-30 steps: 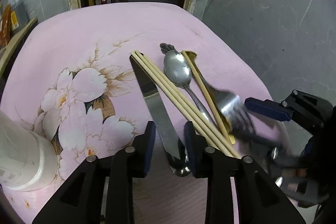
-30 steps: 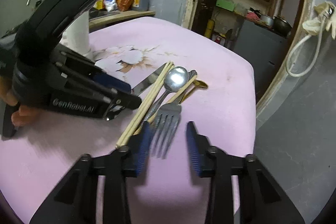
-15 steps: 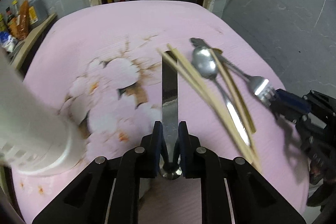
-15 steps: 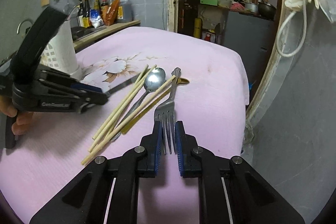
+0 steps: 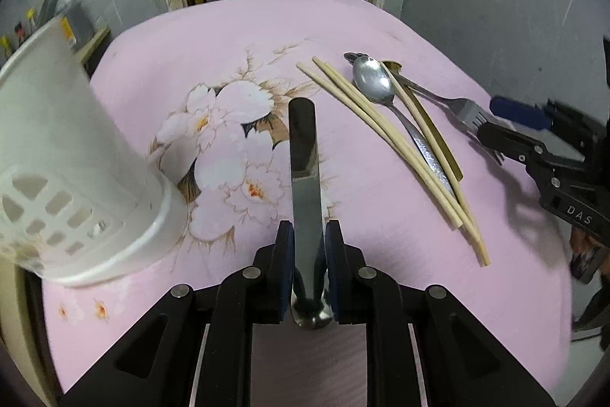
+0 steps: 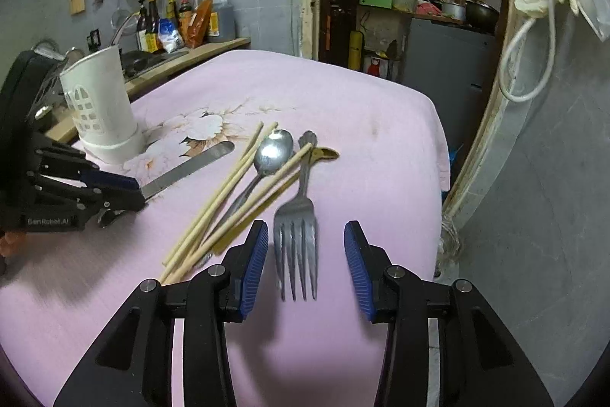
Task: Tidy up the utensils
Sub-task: 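Close the left tool on the knife while the right tool grasps the fork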
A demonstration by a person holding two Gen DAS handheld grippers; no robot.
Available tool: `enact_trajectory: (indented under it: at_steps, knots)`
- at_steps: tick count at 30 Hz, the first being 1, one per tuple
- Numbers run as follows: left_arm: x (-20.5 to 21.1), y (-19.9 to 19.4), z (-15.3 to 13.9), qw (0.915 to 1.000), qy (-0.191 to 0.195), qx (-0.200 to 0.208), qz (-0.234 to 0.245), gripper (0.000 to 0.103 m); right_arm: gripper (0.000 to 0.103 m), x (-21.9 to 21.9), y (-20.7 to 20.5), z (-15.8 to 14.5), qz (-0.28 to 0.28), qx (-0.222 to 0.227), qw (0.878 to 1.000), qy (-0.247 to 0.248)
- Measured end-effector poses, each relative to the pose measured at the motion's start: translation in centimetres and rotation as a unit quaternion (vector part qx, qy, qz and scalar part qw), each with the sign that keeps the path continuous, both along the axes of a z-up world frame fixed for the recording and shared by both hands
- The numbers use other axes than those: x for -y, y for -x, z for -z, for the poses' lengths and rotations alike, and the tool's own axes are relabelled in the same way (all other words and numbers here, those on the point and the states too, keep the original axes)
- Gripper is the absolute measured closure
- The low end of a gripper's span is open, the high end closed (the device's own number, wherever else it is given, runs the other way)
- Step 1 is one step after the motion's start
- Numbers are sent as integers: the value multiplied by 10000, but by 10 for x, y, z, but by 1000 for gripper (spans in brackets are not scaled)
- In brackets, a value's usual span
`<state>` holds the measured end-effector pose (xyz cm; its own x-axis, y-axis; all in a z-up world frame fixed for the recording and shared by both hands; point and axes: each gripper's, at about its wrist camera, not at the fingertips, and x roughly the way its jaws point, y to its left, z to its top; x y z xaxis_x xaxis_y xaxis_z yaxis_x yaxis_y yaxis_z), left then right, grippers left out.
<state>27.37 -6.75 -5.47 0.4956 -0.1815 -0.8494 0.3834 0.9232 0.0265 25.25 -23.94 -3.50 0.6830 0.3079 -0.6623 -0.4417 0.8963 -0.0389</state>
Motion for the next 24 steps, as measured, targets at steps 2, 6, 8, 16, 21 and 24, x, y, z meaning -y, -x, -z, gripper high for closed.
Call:
enact_trajectory:
  at_steps: [2,6,8,16,21,24]
  knots:
    - [9,-3,1,9997,-218,91,98,84,63,-8,-4,4,-88,-59,9998,142]
    - [13,-12,8,9981,-543,163,259,81,64,-15,-6,10,-135,-22,9990,414]
    - [14,-19,10,9977,-609,138,263,81,79,-13,-5,9,-111,28,9990,442]
    - [20,-34,12,9939,-891,-45,644,87,81,0,-3,7,-67,-89,9995,305]
    - [6,-31,14,9964,-606,-12,599,88,70,-2,-12,3,-53,-260,9987,432]
    - [-2,-29,11,9973,-474,-65,557,88,68,-11,-22,4,-127,-464,9967,657]
